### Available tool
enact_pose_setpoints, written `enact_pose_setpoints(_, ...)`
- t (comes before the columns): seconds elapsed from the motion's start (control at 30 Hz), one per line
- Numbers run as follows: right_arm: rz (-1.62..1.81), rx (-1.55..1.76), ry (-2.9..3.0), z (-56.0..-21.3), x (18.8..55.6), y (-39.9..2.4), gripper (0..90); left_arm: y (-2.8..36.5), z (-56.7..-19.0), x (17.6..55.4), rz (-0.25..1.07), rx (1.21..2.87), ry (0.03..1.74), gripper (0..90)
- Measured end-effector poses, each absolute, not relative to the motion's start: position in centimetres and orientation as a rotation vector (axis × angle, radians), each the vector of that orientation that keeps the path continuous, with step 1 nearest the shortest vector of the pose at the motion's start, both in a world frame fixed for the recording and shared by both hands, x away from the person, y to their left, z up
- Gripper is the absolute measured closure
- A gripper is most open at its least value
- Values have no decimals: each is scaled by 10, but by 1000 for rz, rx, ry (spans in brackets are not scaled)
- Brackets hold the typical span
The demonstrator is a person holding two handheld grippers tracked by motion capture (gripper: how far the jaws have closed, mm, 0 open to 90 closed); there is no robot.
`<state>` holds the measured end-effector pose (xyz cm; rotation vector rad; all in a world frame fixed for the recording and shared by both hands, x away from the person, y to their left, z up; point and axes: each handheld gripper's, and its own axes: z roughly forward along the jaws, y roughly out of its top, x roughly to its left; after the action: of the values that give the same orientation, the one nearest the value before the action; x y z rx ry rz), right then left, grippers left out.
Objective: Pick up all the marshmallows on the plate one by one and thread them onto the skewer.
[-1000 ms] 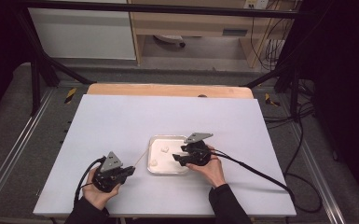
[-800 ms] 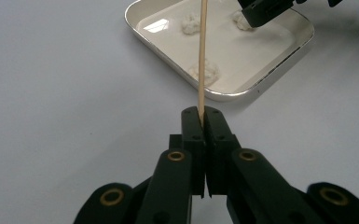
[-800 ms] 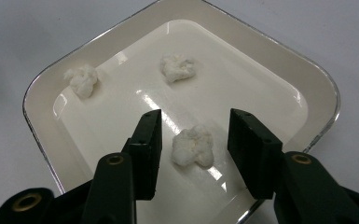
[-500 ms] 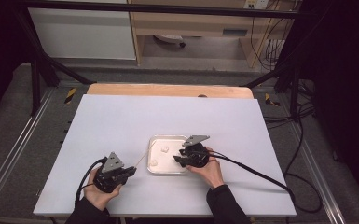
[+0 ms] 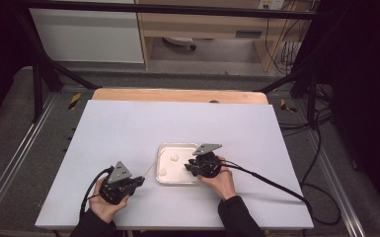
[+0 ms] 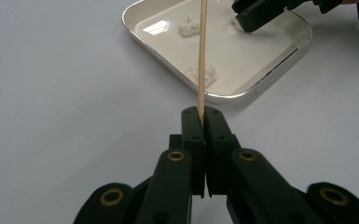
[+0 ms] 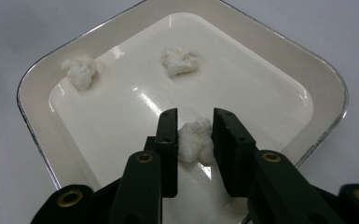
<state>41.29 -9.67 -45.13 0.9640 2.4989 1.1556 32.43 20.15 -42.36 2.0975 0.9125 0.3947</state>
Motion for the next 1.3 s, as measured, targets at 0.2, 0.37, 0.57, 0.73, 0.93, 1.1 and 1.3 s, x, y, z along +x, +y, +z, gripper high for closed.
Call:
enact_pose_setpoints(0.2, 1220, 982, 2487, -442, 412, -100, 739, 201, -423, 323, 400, 2091, 907, 884)
enact_pose_setpoints(0.37, 1297, 984, 2461, -425, 409, -106, 744, 199, -422, 322, 399, 2081, 900, 884)
enact_pose_setpoints(0.57, 1364, 978, 2442, -411, 402, -112, 746, 195, -423, 320, 402, 2077, 886, 884)
enact_pose_setpoints(0.73, 1422, 981, 2428, -402, 399, -116, 748, 193, -424, 318, 402, 2069, 879, 884)
enact_pose_setpoints(0.93, 1506, 985, 2400, -391, 395, -121, 752, 189, -424, 316, 410, 2057, 864, 884)
enact_pose_setpoints(1.1, 1586, 995, 2369, -383, 392, -124, 752, 187, -423, 315, 414, 2049, 852, 884)
enact_pose_setpoints(1.3, 1722, 1019, 2325, -376, 392, -125, 754, 185, -423, 313, 421, 2033, 842, 884)
